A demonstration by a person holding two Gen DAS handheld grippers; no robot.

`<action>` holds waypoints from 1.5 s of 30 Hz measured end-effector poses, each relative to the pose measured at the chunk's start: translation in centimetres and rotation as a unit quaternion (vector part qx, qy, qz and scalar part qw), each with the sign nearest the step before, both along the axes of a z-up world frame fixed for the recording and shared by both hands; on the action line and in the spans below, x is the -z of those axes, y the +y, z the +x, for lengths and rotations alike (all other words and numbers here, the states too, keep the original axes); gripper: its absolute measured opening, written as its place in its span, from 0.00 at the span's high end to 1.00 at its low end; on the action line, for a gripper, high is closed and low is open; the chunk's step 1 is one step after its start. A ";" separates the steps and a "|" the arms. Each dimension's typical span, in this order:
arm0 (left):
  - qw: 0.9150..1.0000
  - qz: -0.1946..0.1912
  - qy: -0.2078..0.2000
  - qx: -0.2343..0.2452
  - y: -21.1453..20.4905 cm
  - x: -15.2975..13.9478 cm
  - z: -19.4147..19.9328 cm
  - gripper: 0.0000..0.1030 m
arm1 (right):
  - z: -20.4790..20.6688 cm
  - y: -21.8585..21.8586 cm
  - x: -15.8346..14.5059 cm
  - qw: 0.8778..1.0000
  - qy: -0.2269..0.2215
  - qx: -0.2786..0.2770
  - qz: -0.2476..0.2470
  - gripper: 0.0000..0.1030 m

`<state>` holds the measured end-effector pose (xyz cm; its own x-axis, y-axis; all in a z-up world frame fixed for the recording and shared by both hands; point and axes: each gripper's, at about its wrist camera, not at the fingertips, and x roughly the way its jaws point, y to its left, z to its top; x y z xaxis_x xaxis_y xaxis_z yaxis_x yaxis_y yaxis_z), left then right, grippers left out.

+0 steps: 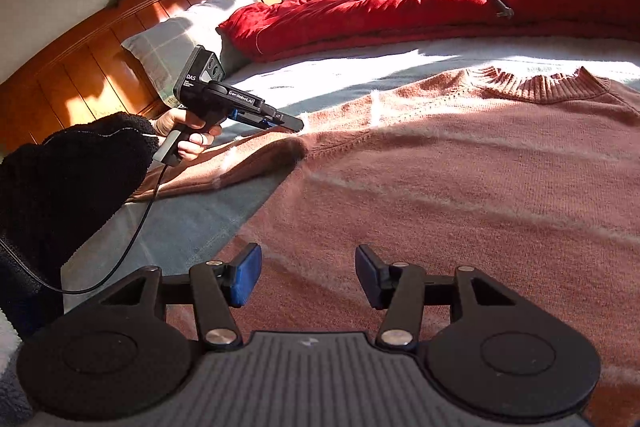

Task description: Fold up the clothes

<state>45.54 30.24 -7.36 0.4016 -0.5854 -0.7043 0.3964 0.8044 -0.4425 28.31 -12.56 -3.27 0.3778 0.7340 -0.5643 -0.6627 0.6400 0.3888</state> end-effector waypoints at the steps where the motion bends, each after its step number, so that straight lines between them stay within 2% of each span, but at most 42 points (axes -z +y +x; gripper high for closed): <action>1: 1.000 0.019 -0.005 0.007 -0.8 -0.5 -0.6 0.85 | 0.0 -0.1 0.0 1.000 0.000 0.001 -0.001 0.45; 5: 0.995 0.093 -0.042 -0.009 -3.0 -2.8 -2.6 0.91 | 0.0 -0.8 0.2 1.000 0.006 0.012 0.006 0.44; 7: 0.987 0.140 -0.075 -0.031 -3.7 -4.2 -3.2 0.91 | 0.0 -0.9 0.2 1.000 0.007 0.017 0.011 0.44; 10: 0.976 0.180 -0.110 -0.054 -4.3 -5.3 -2.6 0.91 | -0.1 -0.9 0.1 1.000 0.003 0.022 0.015 0.44; 13: 0.975 0.197 -0.088 -0.058 -4.8 -3.7 -1.2 0.89 | -0.3 -0.8 -0.1 1.000 0.000 0.022 0.014 0.44; 17: 0.977 0.191 -0.070 -0.069 -4.4 -1.6 -0.9 0.81 | -0.6 -1.0 -0.2 1.000 -0.003 0.027 0.007 0.39; 19: 0.978 0.176 -0.063 -0.088 -3.4 -2.3 -1.3 0.74 | -0.7 -1.3 -0.1 1.000 -0.001 0.025 0.004 0.38; 21: 0.974 0.192 -0.066 -0.102 -2.5 -3.1 -2.1 0.68 | -0.7 -1.4 0.0 1.000 0.000 0.024 -0.002 0.38; 23: 0.970 0.201 -0.069 -0.116 -1.2 -4.0 -3.3 0.66 | -0.9 -1.5 0.1 1.000 -0.002 0.027 0.000 0.38; 26: 0.969 0.188 -0.071 -0.141 1.3 -5.0 -5.7 0.62 | -1.0 -1.7 -0.1 0.999 0.002 0.028 0.018 0.38; 28: 0.968 0.185 -0.063 -0.160 3.4 -5.3 -7.6 0.52 | -1.3 -1.6 -0.4 1.000 -0.001 0.024 0.020 0.38; 29: 0.966 0.186 -0.060 -0.167 4.4 -5.3 -8.6 0.51 | -1.4 -1.5 -0.7 1.000 -0.005 0.023 0.020 0.38; 33: 0.957 0.199 -0.044 -0.208 8.2 -4.6 -12.3 0.46 | -2.3 -1.4 -1.8 0.999 -0.016 0.016 0.024 0.37; 38: 0.942 0.171 -0.017 -0.290 13.7 -3.4 -17.1 0.44 | -3.5 -1.3 -3.2 0.999 -0.030 0.018 0.018 0.37; 40: 0.937 0.160 -0.016 -0.311 15.3 -2.8 -18.7 0.38 | -3.9 -1.3 -3.7 0.999 -0.033 0.019 0.017 0.37; 43: 0.936 0.133 -0.021 -0.325 16.4 -2.0 -20.1 0.33 | -4.3 -0.9 -4.1 0.999 -0.034 0.020 0.014 0.36; 45: 0.942 0.133 -0.022 -0.308 15.7 -1.9 -20.2 0.29 | -4.8 -0.4 -4.5 0.999 -0.034 0.017 0.012 0.36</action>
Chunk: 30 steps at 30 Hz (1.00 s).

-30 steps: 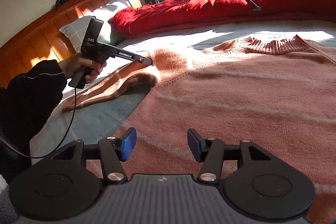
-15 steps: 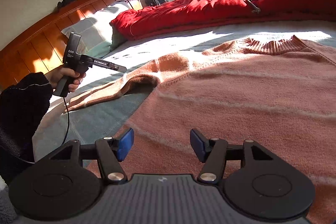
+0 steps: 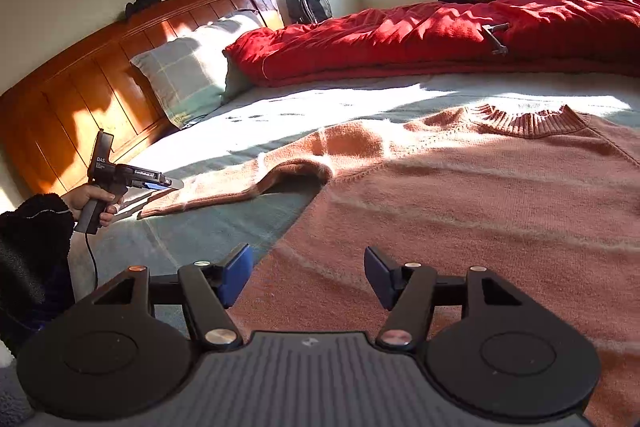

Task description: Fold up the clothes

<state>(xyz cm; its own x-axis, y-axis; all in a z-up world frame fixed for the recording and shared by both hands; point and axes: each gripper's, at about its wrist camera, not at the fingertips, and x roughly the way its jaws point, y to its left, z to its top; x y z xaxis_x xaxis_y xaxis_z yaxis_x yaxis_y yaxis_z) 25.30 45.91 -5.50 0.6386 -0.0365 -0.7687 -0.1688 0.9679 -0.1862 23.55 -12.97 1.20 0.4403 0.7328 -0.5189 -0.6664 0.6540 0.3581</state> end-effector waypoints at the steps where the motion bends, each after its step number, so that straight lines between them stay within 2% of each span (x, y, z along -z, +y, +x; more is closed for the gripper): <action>1: 1.000 0.008 0.003 0.014 -0.7 0.0 0.1 0.29 | -0.2 0.3 -0.2 1.000 0.000 -0.003 -0.001 0.36; 3: 0.999 0.042 0.010 0.032 -2.2 0.1 0.1 0.29 | -0.8 1.0 -0.6 1.000 -0.003 -0.011 -0.005 0.31; 4: 0.997 0.059 0.014 0.040 -3.0 0.1 0.1 0.35 | -1.1 1.4 -0.7 1.000 -0.008 -0.015 -0.010 0.30; 5: 0.997 0.066 0.013 0.043 -3.6 0.0 0.0 0.43 | -1.4 1.7 -0.8 1.000 -0.012 -0.018 -0.015 0.28; 6: 0.997 0.069 0.009 0.040 -3.8 -0.3 -0.1 0.64 | -1.7 2.2 -1.0 0.999 -0.017 -0.023 -0.022 0.28; 7: 0.997 0.073 0.005 0.033 -4.0 -0.6 -0.3 0.80 | -1.9 2.5 -1.1 0.999 -0.019 -0.026 -0.027 0.28; 8: 0.997 0.074 0.002 0.026 -3.9 -0.9 -0.4 0.82 | -2.1 2.8 -1.1 0.999 -0.019 -0.027 -0.031 0.28; 11: 0.996 0.088 -0.008 0.007 -3.8 -2.0 -0.8 0.97 | -2.5 3.3 -1.5 0.999 -0.026 -0.031 -0.032 0.28; 13: 0.995 0.097 -0.016 -0.004 -3.3 -3.0 -0.9 0.97 | -2.7 3.3 -1.7 0.999 -0.028 -0.030 -0.028 0.27; 16: 0.998 0.067 -0.020 0.006 -2.1 -3.9 -0.5 0.96 | -2.6 3.2 -1.8 0.999 -0.027 -0.026 -0.023 0.27; 18: 0.998 0.056 -0.019 0.002 -1.6 -3.7 -0.6 0.91 | -2.5 3.2 -1.7 0.999 -0.025 -0.022 -0.024 0.26; 20: 0.999 0.030 -0.019 -0.008 -0.8 -2.9 -1.0 0.90 | -2.5 3.1 -1.5 0.999 -0.022 -0.021 -0.023 0.25; 22: 0.999 0.005 -0.021 -0.031 0.2 -2.2 -1.7 0.69 | -2.4 3.0 -1.3 0.999 -0.018 -0.020 -0.023 0.24; 23: 0.999 -0.008 -0.022 -0.043 0.7 -1.8 -2.1 0.64 | -2.4 3.0 -1.2 0.999 -0.016 -0.020 -0.022 0.24; 24: 0.998 -0.020 -0.023 -0.055 1.2 -1.4 -2.4 0.54 | -2.4 2.9 -1.2 0.999 -0.015 -0.019 -0.022 0.24; 26: 0.995 -0.062 -0.033 -0.074 2.3 -0.7 -3.2 0.49 | -2.3 2.9 -1.0 1.000 -0.012 -0.019 -0.021 0.24; 27: 0.993 -0.078 -0.036 -0.080 2.6 -0.5 -3.4 0.45 | -2.3 2.9 -1.0 1.000 -0.011 -0.019 -0.022 0.24; 28: 0.991 -0.088 -0.040 -0.088 2.9 -0.4 -3.7 0.44 | -2.4 3.0 -1.0 1.000 -0.011 -0.019 -0.022 0.24; 30: 0.990 -0.074 -0.043 -0.115 3.3 -0.5 -4.0 0.44 | -2.4 3.1 -1.0 0.999 -0.013 -0.019 -0.025 0.24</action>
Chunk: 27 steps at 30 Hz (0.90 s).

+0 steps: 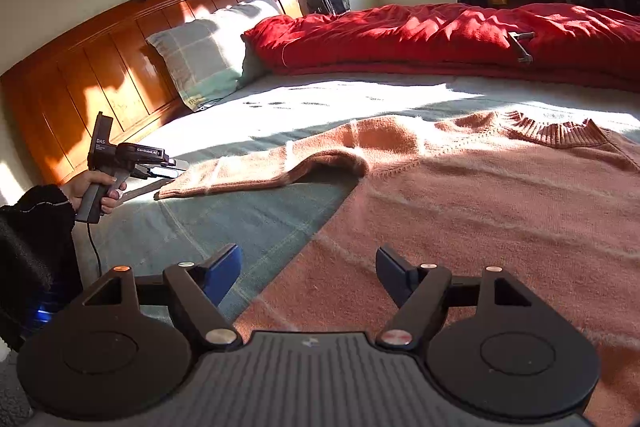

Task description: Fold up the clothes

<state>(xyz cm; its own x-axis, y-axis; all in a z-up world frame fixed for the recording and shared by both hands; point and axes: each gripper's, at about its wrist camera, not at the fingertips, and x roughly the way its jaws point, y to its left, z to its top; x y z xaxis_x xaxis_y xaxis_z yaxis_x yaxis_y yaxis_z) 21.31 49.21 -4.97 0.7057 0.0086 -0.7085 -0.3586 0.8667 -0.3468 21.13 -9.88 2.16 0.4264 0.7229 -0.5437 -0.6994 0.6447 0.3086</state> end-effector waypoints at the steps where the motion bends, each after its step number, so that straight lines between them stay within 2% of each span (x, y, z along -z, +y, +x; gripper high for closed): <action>1: 1.000 0.016 0.007 -0.019 0.2 -0.1 -0.1 0.44 | 0.0 0.0 0.0 1.000 0.000 0.000 0.000 0.24; 2: 0.999 0.020 0.012 -0.034 0.4 0.0 -0.2 0.44 | 0.0 0.0 0.0 1.000 0.000 0.000 0.000 0.24; 5: 0.998 -0.066 0.005 -0.018 1.3 1.0 -0.9 0.44 | -0.1 0.1 0.0 1.000 -0.001 -0.002 -0.001 0.24; 7: 0.992 -0.126 -0.013 0.004 1.0 1.6 -1.3 0.44 | -0.1 0.1 0.0 1.000 0.000 -0.001 0.000 0.24; 9: 0.985 -0.166 -0.026 0.025 0.3 2.5 -1.3 0.43 | 0.0 0.2 0.1 1.000 0.005 -0.002 0.005 0.23; 10: 0.984 -0.171 -0.032 0.030 -0.1 2.9 -1.2 0.43 | 0.0 0.3 0.2 1.000 0.007 -0.004 0.005 0.23; 11: 0.985 -0.166 -0.039 0.029 -0.5 3.2 -1.1 0.43 | 0.0 0.5 0.2 1.000 0.008 -0.006 0.005 0.23; 13: 0.985 -0.163 -0.054 0.017 -0.8 3.4 -0.9 0.49 | 0.0 0.9 0.3 1.000 0.009 -0.010 0.003 0.23; 14: 0.985 -0.161 -0.059 0.008 -0.8 3.3 -0.9 0.57 | -0.1 1.1 0.3 1.000 0.008 -0.012 0.000 0.23; 15: 0.987 -0.152 -0.055 -0.001 -0.8 3.2 -0.8 0.83 | -0.2 1.3 0.3 1.000 0.007 -0.014 -0.003 0.23; 16: 0.989 -0.141 -0.048 -0.010 -0.8 3.1 -0.6 0.95 | -0.4 1.4 0.2 1.000 0.005 -0.017 -0.005 0.23; 19: 0.993 -0.112 -0.044 -0.021 -1.0 2.3 -0.3 0.95 | -0.6 1.3 -0.1 1.000 0.000 -0.020 -0.007 0.23; 24: 0.996 -0.059 -0.060 -0.017 -1.1 -1.0 0.8 0.95 | -0.4 1.3 0.1 1.000 0.003 -0.013 -0.009 0.23; 27: 0.997 -0.041 -0.062 -0.013 -0.7 -2.5 1.3 0.95 | -0.4 1.3 0.2 1.000 0.003 -0.015 -0.010 0.23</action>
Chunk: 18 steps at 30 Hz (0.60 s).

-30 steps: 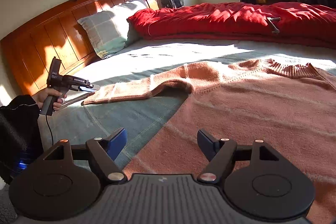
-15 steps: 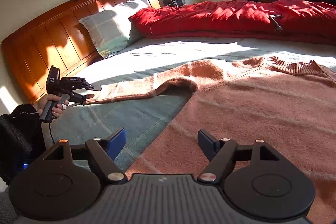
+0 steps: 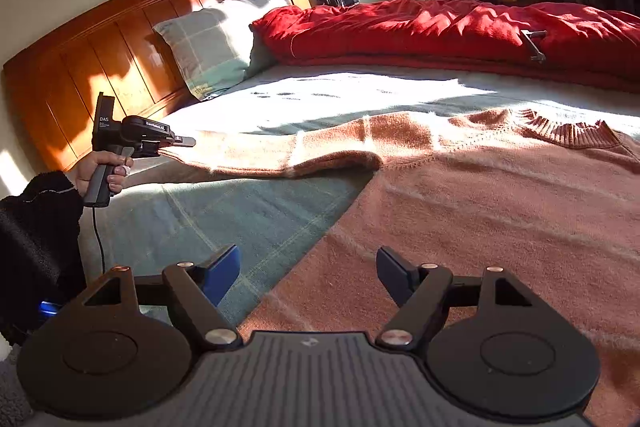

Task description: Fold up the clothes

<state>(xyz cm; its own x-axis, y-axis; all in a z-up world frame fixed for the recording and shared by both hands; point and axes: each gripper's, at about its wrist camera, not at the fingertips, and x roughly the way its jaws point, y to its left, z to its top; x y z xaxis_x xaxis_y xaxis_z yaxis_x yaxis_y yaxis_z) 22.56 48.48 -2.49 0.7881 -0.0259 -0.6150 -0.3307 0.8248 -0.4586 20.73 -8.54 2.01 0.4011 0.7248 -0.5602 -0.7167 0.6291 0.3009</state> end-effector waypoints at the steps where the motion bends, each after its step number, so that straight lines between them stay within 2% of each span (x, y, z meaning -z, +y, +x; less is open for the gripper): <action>1: 1.000 0.006 0.000 0.001 0.0 -0.3 0.2 0.95 | 0.0 0.0 0.0 1.000 0.000 -0.001 0.000 0.23; 5: 0.999 0.014 0.029 -0.006 0.3 0.4 0.7 0.94 | 0.1 -0.1 0.2 1.000 0.001 0.001 -0.004 0.23; 9: 0.996 0.011 0.069 -0.051 1.8 2.0 -0.1 0.85 | 0.0 -0.4 0.1 1.000 0.000 0.002 -0.005 0.23; 11: 0.992 0.026 0.085 -0.085 2.6 2.0 -1.0 0.87 | 0.0 -0.6 0.1 1.000 -0.001 0.003 -0.005 0.22; 14: 0.992 0.043 0.085 -0.079 2.2 0.9 -1.5 0.83 | 0.2 -0.8 0.2 1.000 0.000 0.006 -0.003 0.21; 18: 0.995 0.063 0.069 -0.027 -1.1 -1.0 -0.2 0.58 | 1.0 -0.3 1.2 0.999 0.014 0.030 -0.013 0.20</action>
<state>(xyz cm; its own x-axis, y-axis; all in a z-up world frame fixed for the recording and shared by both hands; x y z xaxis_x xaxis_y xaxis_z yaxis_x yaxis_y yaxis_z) 22.36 47.38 -1.51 0.6942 0.0981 -0.7131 -0.4287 0.8521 -0.3001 21.74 -8.86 0.81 0.4278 0.6848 -0.5899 -0.6690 0.6788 0.3028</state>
